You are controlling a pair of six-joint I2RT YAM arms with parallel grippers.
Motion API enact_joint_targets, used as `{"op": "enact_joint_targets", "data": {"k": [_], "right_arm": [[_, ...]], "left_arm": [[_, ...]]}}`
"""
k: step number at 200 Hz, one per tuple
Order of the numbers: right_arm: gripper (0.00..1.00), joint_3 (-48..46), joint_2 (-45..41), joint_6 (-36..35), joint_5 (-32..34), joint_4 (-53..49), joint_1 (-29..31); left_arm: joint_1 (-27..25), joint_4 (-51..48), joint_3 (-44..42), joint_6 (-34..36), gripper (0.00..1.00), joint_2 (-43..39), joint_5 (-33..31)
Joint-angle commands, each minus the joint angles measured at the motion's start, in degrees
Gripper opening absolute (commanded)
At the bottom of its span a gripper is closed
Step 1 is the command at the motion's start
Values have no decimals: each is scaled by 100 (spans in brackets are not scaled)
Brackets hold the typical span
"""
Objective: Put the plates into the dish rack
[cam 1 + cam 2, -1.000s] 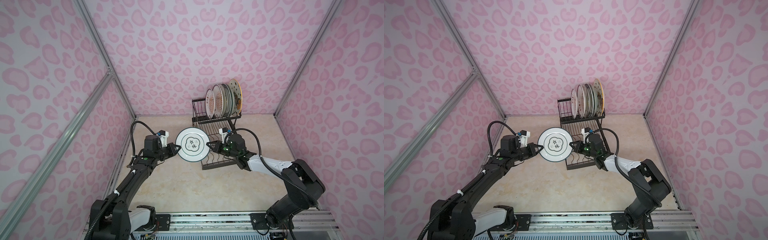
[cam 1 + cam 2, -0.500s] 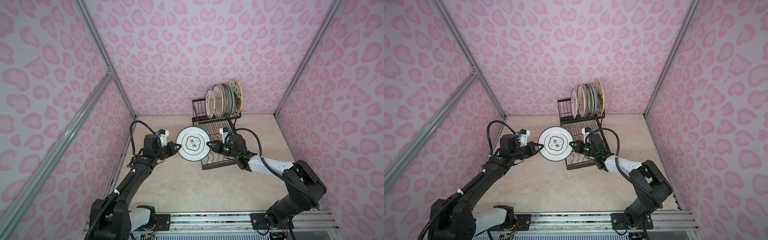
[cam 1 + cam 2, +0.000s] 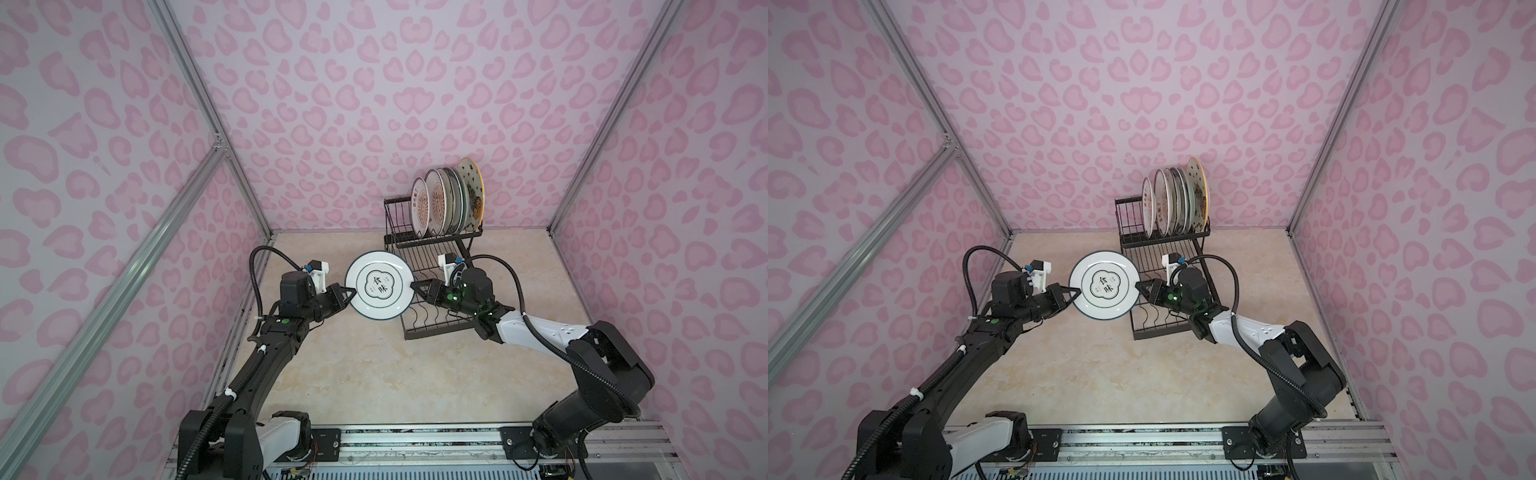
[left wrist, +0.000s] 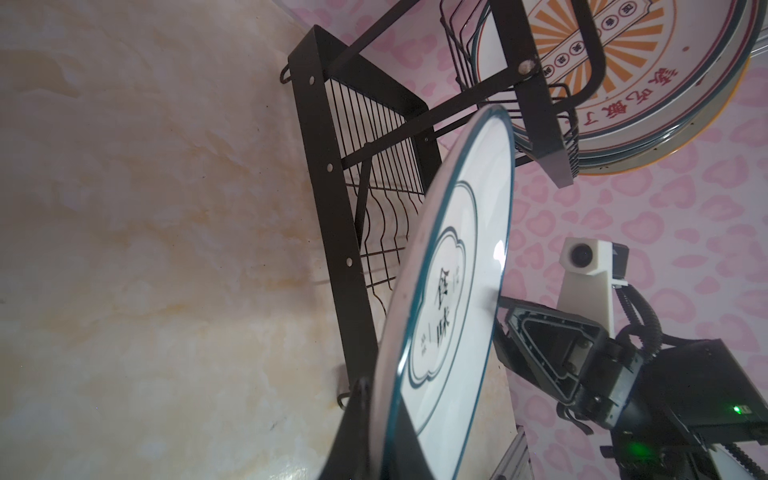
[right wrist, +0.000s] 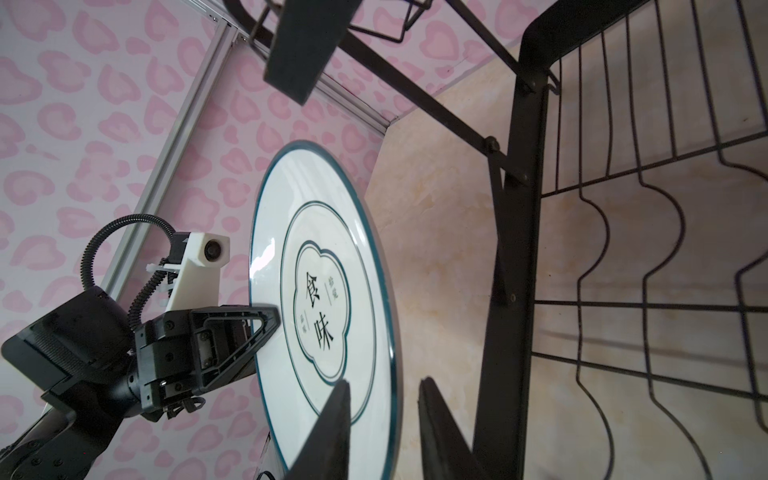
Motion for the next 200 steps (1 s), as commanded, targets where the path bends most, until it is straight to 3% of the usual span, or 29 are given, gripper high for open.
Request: {"op": "enact_joint_targets", "data": {"k": [1,94,163,200], "right_arm": [[30,-10,20,-9,-30,205,20],[38,378,456,155,-126,464,393],[15,721,785,437,-179,886,616],[9,802,815,457,-170,906,631]], "left_arm": [[20,622,-118,-168,3,-158,-107],[60,1477,-656,-641,3,-935,-617],[62,1760,-732,-702,3,-874,-350],[66,1709,-728,-673,3,-898,-323]]}}
